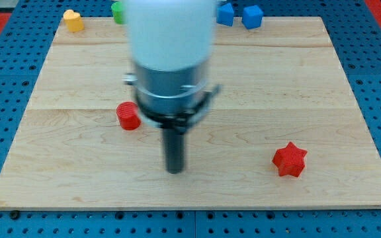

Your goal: Move the red circle towards the red star

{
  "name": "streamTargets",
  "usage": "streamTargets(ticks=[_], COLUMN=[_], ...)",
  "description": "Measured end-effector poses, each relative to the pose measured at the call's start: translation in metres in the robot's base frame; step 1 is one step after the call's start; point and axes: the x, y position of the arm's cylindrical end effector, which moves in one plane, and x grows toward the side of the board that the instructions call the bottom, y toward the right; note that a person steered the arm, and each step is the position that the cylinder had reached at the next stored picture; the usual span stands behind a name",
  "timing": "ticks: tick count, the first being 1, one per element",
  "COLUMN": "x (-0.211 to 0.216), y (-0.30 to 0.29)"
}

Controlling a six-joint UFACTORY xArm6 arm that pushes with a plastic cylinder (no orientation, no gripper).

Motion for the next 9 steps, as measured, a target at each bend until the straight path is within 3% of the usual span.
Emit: streamTargets(ticks=[2,3,4,7,8,9], x=[-0.063,-0.102,-0.106,-0.057,-0.035,-0.020], y=[-0.115,-0.127,-0.085,0.041,0.071,0.065])
